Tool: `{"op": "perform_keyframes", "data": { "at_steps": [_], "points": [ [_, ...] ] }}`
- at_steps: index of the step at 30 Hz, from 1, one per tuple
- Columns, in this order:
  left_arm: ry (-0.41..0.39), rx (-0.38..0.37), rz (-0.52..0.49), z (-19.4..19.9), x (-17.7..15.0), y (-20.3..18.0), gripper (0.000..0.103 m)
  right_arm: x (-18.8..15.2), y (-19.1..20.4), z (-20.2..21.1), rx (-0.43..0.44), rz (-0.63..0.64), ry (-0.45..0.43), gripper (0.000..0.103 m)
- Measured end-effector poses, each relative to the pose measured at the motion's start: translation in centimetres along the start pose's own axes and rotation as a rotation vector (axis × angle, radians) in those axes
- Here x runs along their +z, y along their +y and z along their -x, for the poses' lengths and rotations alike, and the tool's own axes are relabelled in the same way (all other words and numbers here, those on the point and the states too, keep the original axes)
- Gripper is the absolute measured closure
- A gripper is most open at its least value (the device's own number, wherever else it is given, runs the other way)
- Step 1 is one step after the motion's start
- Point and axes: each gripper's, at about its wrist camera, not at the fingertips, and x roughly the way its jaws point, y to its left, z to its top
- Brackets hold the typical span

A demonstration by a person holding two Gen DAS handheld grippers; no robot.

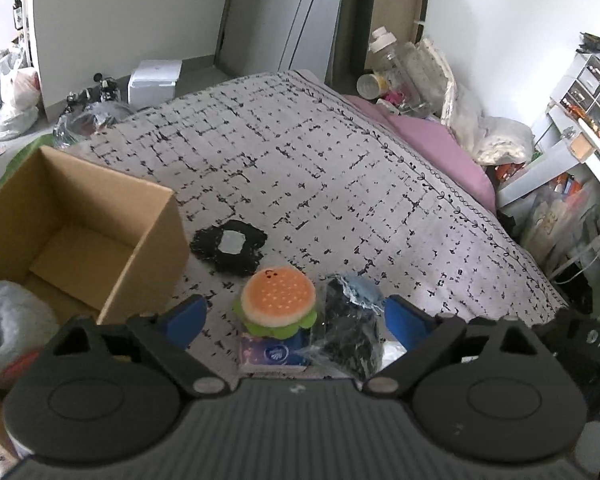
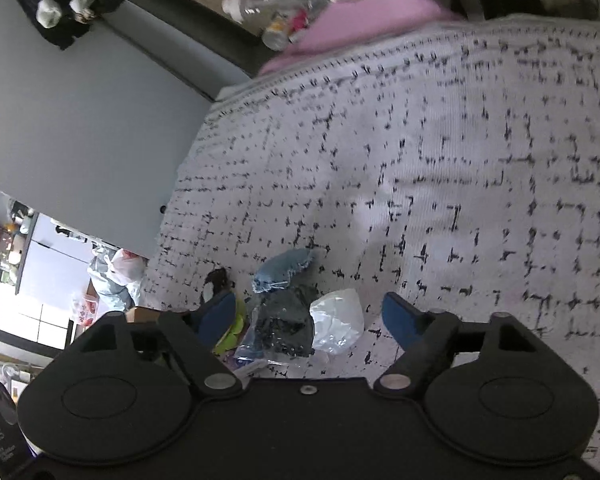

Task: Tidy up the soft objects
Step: 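Close the left gripper on the burger plush while the right gripper grasps the white bag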

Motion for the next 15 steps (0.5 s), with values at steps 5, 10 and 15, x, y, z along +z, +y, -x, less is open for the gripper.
{"op": "perform_keyframes", "data": {
  "at_steps": [5,10,15],
  "points": [
    [0.023,0.003,0.013,-2.1,0.1,0.0,0.009,0.0,-0.3,-1.7,-0.029,-0.034,0.024,0.027],
    [0.03,0.033,0.027,-3.9,0.1,-0.2,0.014,-0.3,-1.2,-3.3,-0.065,-0.059,0.052,0.034],
    [0.026,0.075,0.038,-5.3,-0.2,-0.4,0.015,-0.4,-1.2,-4.5,-0.076,-0.056,0.063,0.035]
  ]
}}
